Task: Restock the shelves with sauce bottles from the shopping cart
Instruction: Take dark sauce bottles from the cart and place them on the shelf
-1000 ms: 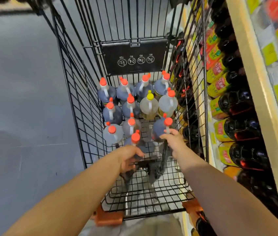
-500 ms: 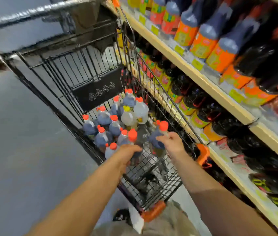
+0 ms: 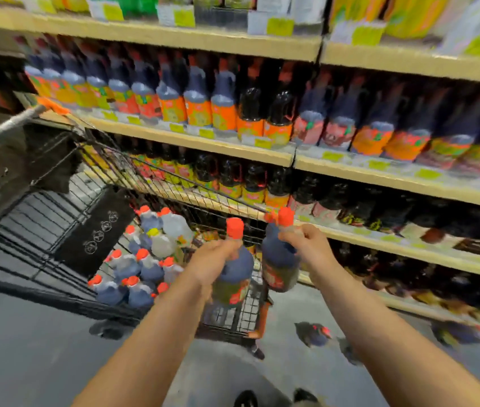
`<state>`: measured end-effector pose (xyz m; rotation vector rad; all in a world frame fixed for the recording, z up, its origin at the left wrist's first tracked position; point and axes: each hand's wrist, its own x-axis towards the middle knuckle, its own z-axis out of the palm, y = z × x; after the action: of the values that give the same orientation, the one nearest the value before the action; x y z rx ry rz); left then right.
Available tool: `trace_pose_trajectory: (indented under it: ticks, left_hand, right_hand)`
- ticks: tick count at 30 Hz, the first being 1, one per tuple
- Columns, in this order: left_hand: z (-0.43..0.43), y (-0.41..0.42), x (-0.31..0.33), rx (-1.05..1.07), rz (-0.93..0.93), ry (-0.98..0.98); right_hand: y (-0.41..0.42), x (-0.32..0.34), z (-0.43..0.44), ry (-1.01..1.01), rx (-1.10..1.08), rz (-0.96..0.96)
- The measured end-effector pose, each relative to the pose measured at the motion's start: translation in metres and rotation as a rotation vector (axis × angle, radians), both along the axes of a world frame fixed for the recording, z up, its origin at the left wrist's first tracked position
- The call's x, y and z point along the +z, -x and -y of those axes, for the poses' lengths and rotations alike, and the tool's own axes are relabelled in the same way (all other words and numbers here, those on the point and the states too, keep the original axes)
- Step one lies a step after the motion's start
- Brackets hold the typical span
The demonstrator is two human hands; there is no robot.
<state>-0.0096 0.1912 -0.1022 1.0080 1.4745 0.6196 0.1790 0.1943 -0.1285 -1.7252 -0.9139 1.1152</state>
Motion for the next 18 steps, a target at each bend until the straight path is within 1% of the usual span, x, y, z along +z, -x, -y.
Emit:
trace_pose_trajectory:
  ticks: [7,10,14,18]
  left_hand:
    - [0.027,-0.109,0.02,-0.295,-0.152,-0.138]
    - [0.051,-0.168,0.028,-0.398,-0.134,-0.184]
    - [0.092,-0.246,0.028,-0.528,-0.064,-0.176]
    - [0.134,-0.325,0.026,-0.574,-0.048,-0.152]
  right_hand:
    - [-0.098,0.004,0.093,0.017,-0.206,0.098]
    - [-0.15,0.003,0.139,0.05,-0.292,0.117]
    - [-0.224,0.008,0.2,0.081,-0.329,0.182]
    - [-0.299,0.015,0.257,0.097,-0.374,0.223]
